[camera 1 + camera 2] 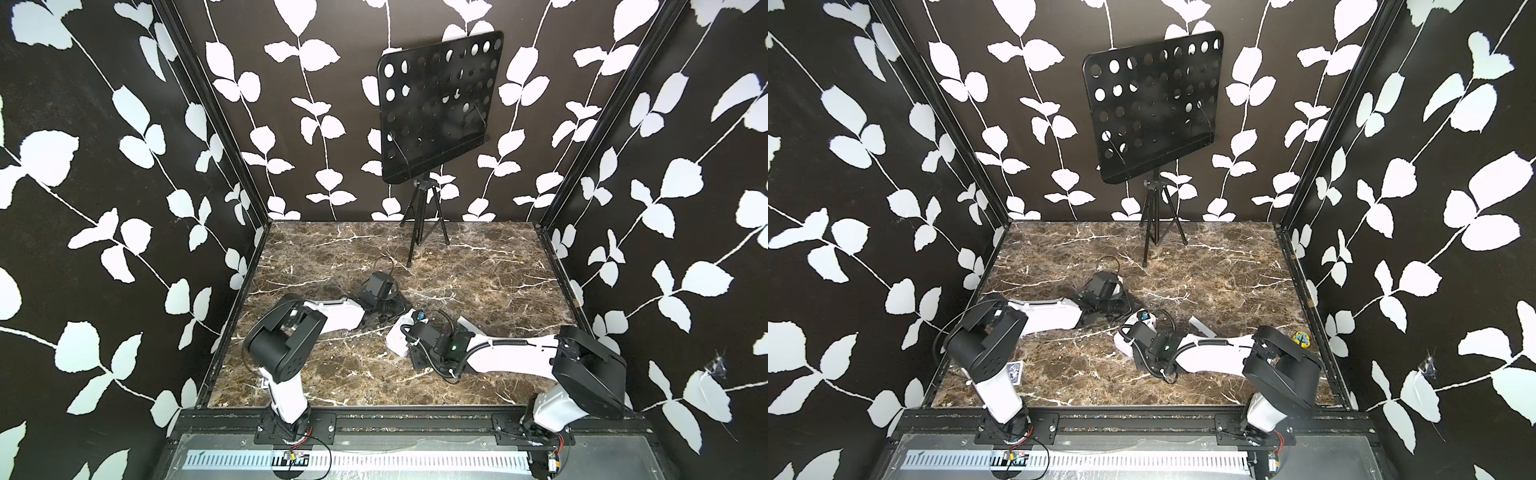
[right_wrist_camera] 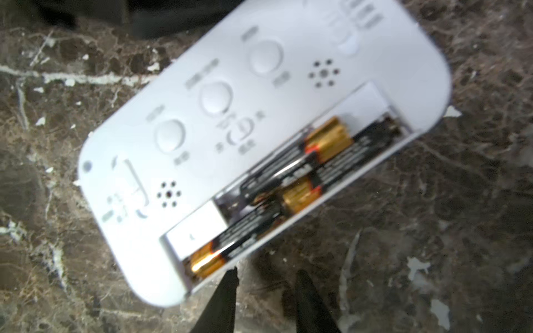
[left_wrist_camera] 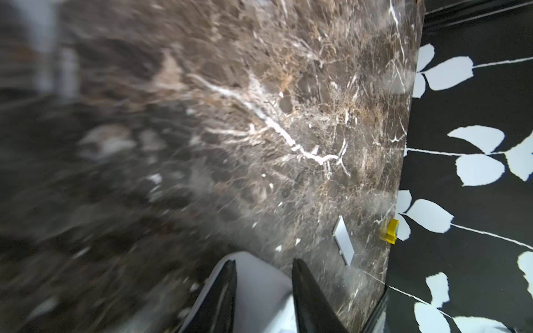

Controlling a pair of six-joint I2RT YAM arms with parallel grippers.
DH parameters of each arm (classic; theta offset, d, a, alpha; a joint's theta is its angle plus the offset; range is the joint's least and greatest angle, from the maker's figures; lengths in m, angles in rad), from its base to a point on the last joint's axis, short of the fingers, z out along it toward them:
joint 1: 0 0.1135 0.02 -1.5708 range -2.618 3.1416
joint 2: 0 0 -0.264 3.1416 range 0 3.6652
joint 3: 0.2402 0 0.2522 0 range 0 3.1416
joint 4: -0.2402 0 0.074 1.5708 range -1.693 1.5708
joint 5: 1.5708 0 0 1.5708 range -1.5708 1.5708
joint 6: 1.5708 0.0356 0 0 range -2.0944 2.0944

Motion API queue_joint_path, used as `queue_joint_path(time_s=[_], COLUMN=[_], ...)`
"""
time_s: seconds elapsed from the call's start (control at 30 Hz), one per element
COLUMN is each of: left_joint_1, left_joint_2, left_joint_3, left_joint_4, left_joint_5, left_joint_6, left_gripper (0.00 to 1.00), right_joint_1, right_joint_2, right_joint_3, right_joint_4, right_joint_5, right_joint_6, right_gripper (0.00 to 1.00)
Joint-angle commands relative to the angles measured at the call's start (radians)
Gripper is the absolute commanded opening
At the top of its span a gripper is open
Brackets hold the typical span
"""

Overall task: Insert the battery into the alarm
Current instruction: Adjust the alarm at the center of the board, then install the battery in the alarm.

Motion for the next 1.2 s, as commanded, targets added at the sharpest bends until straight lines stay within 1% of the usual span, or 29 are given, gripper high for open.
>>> queue_joint_path(time_s=[0.0, 0.07, 0.1, 0.2, 0.23, 0.3, 0.33, 0.37, 0.43, 0.5, 0.57, 0.63, 0.73, 0.87, 1.0, 1.17], left_joint_1=[0.009, 0.024, 0.034, 0.066, 0.072, 0.077, 0.076, 0.074, 0.055, -0.005, -0.098, -0.153, -0.221, -0.255, -0.255, -0.254], left_joint_2=[0.0, -0.027, -0.055, -0.188, -0.239, -0.352, -0.398, -0.449, -0.528, -0.605, -0.654, -0.66, -0.653, -0.662, -0.648, -0.562], left_joint_3=[0.033, 0.036, 0.024, -0.025, -0.034, -0.071, -0.101, -0.145, -0.243, -0.326, -0.375, -0.394, -0.431, -0.45, -0.49, -0.486], left_joint_4=[-0.001, -0.051, -0.072, -0.177, -0.232, -0.326, -0.338, -0.332, -0.302, -0.284, -0.284, -0.283, -0.232, -0.229, -0.114, 0.016], left_joint_5=[0.054, 0.045, 0.032, -0.048, -0.084, -0.134, -0.148, -0.152, -0.156, -0.214, -0.291, -0.324, -0.36, -0.404, -0.439, -0.447], left_joint_6=[0.043, 0.068, 0.081, 0.116, 0.127, 0.134, 0.115, 0.068, -0.029, -0.105, -0.17, -0.221, -0.29, -0.324, -0.365, -0.38], left_gripper=[0.37, 0.4, 0.44, 0.55, 0.58, 0.67, 0.7, 0.73, 0.75, 0.76, 0.77, 0.77, 0.77, 0.78, 0.81, 0.83], right_joint_1=[0.022, 0.022, 0.018, -0.02, -0.052, -0.15, -0.195, -0.243, -0.334, -0.406, -0.459, -0.479, -0.49, -0.493, -0.492, -0.482], right_joint_2=[-0.075, -0.125, -0.155, -0.228, -0.245, -0.259, -0.254, -0.242, -0.199, -0.132, -0.035, 0.058, 0.171, 0.262, 0.283, 0.222], right_joint_3=[-0.008, -0.013, -0.014, -0.002, 0.003, 0.025, 0.042, 0.063, 0.122, 0.179, 0.255, 0.308, 0.36, 0.392, 0.375, 0.277], right_joint_4=[-0.032, -0.078, -0.105, -0.171, -0.186, -0.208, -0.218, -0.225, -0.257, -0.263, -0.288, -0.293, -0.268, -0.234, -0.198, -0.167], right_joint_5=[0.022, 0.046, 0.052, 0.033, 0.003, -0.115, -0.167, -0.215, -0.254, -0.285, -0.315, -0.313, -0.313, -0.339, -0.361, -0.365], right_joint_6=[-0.002, -0.005, -0.022, -0.096, -0.116, -0.179, -0.209, -0.241, -0.277, -0.289, -0.286, -0.287, -0.283, -0.269, -0.253, -0.223], right_gripper=[0.39, 0.4, 0.4, 0.39, 0.39, 0.38, 0.38, 0.39, 0.39, 0.38, 0.34, 0.29, 0.27, 0.26, 0.26, 0.25])
